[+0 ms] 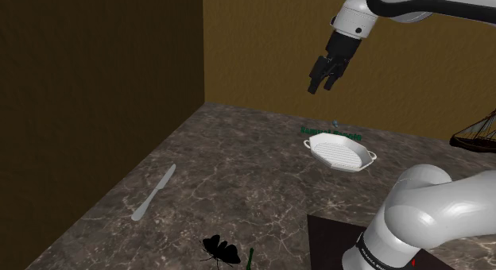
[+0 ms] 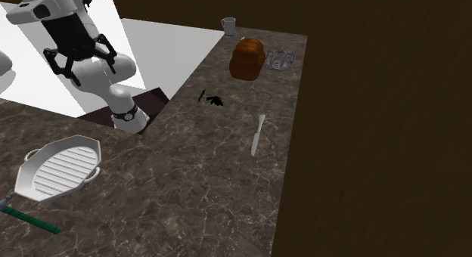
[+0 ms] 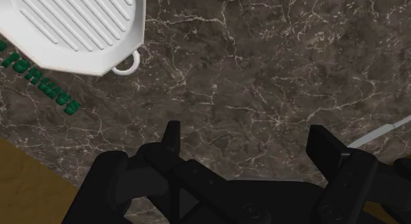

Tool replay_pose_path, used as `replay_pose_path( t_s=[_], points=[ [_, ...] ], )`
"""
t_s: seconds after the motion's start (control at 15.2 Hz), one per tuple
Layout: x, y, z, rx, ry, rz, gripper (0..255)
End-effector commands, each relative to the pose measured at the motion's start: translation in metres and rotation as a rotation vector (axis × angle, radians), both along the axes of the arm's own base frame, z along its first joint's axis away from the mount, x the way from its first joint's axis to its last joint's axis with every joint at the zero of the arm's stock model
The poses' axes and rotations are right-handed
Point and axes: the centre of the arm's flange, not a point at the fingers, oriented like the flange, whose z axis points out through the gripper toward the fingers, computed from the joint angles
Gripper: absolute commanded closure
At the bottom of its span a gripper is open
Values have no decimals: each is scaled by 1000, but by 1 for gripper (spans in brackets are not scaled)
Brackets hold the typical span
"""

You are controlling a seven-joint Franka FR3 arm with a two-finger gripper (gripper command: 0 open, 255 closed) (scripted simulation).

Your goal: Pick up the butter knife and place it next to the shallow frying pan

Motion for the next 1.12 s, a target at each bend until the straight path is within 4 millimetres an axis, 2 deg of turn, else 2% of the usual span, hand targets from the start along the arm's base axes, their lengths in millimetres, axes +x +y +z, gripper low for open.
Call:
replay_pose_path(
  t_s=[0.0,0.53,1.06],
  points=[
    [0,0,0,0,0,0,0],
    [18,98,-47,-6,26,-158,0],
    [50,192,-96,-11,51,-317,0]
  ],
)
